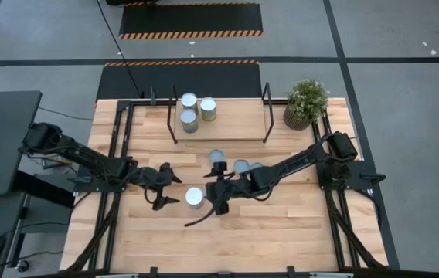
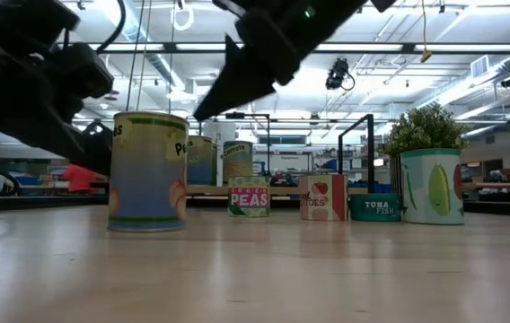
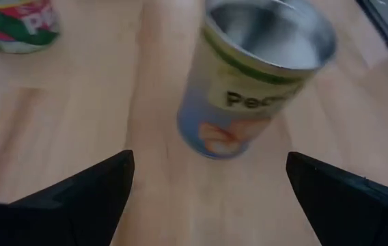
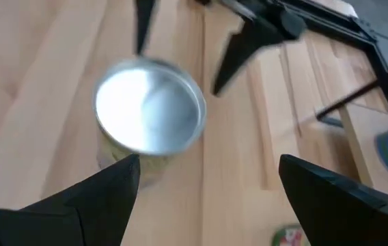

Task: Pick and place cans onto a shelf
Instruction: Put the canned peaches on the shelf

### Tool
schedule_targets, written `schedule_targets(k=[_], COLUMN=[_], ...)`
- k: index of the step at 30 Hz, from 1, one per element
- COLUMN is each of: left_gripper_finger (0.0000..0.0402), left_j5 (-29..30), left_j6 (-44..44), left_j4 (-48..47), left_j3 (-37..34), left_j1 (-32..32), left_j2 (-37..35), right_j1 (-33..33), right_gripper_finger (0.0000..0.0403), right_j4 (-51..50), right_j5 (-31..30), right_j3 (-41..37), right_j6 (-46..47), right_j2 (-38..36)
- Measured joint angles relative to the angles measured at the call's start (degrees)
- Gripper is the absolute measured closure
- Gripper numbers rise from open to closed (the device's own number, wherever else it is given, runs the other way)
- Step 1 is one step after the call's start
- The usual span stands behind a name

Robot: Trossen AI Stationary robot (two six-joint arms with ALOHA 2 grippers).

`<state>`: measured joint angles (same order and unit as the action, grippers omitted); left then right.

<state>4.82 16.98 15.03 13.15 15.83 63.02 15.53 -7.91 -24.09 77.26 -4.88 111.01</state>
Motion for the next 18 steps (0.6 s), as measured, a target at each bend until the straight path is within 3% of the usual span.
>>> schedule_targets(k=[8, 18], left_gripper_finger=[0.0012, 0.0012], left_j5=[9.6, 10.7], left_j6=[0.0, 0.0], left_j4=[4.4, 5.6], left_j3=[0.0, 0.0], left_j1=[3.2, 3.4], left_j2=[0.0, 0.0], right_j1=[-3.8, -5.7], right_gripper_finger=[0.0046, 0.0046], right_j4=[7.0, 16.2], right_j5=[-0.1, 1.7], right_j3=[-4.9, -8.7], right_j6=[0.9, 1.9], right_j2=[0.0, 0.5])
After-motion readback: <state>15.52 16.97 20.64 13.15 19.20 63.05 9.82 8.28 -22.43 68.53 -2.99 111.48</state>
